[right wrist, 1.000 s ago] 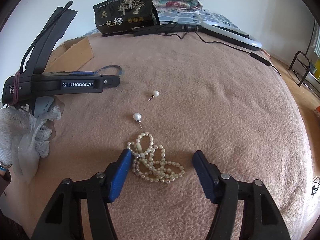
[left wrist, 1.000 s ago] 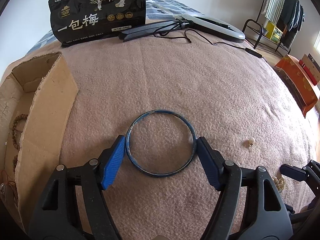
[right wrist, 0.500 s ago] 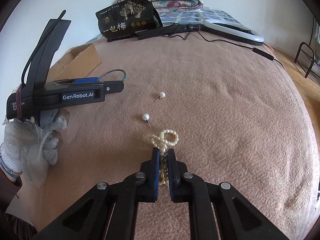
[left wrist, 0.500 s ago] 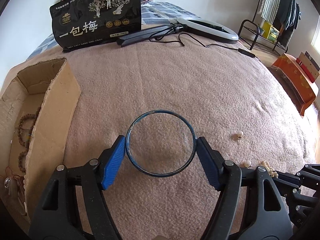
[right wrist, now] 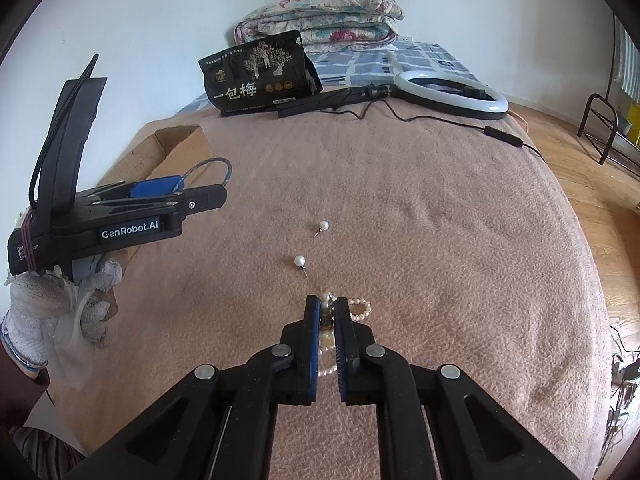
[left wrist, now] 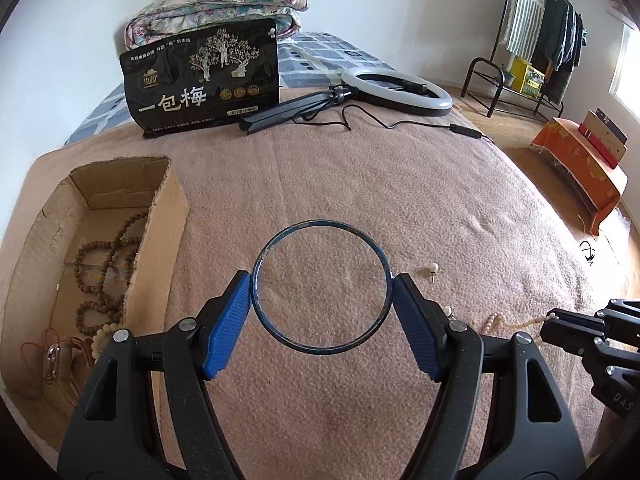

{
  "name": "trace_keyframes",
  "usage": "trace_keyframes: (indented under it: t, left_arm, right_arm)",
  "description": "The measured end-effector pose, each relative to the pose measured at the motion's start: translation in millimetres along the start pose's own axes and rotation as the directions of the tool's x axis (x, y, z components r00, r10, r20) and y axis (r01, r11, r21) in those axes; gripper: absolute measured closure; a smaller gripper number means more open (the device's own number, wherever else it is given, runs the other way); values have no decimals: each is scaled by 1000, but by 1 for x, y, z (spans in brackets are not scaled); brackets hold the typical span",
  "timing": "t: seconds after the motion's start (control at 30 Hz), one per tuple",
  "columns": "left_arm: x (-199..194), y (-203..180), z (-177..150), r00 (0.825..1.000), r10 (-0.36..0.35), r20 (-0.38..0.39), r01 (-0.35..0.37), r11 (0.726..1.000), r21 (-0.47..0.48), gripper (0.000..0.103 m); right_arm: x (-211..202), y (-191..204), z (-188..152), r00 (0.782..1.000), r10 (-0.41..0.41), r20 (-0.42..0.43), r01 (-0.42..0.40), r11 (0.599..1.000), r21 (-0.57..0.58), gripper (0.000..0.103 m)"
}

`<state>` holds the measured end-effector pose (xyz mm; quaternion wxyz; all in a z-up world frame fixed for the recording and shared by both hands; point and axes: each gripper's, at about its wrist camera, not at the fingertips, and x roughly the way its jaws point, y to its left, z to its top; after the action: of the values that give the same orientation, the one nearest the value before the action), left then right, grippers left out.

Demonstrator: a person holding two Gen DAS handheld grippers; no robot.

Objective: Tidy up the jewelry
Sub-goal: 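Carry the bangle with the left tool while the right tool carries the pearl strand to the box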

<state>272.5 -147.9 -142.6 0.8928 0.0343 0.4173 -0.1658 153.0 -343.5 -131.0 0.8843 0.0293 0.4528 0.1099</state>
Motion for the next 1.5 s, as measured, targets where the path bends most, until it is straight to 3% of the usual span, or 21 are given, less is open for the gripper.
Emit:
trace_keyframes:
  t: [0.73,1.1,1.5]
  left_arm:
    - [-102,44,-12,992,39,118,-37,999,-24,30]
    - [-136,95,-19,982,121,145,-115,992,-52,30]
    - [-142,156,-14,971,191,146,-177,979,-104,30]
  right_arm:
    - [-76,46,31,992,30,119,-25,999,-47,99]
    - [-76,94,60,987,78,144,-62,992,-114,99]
    - [-55,158,109,973,165,162,-132,972,-194,99]
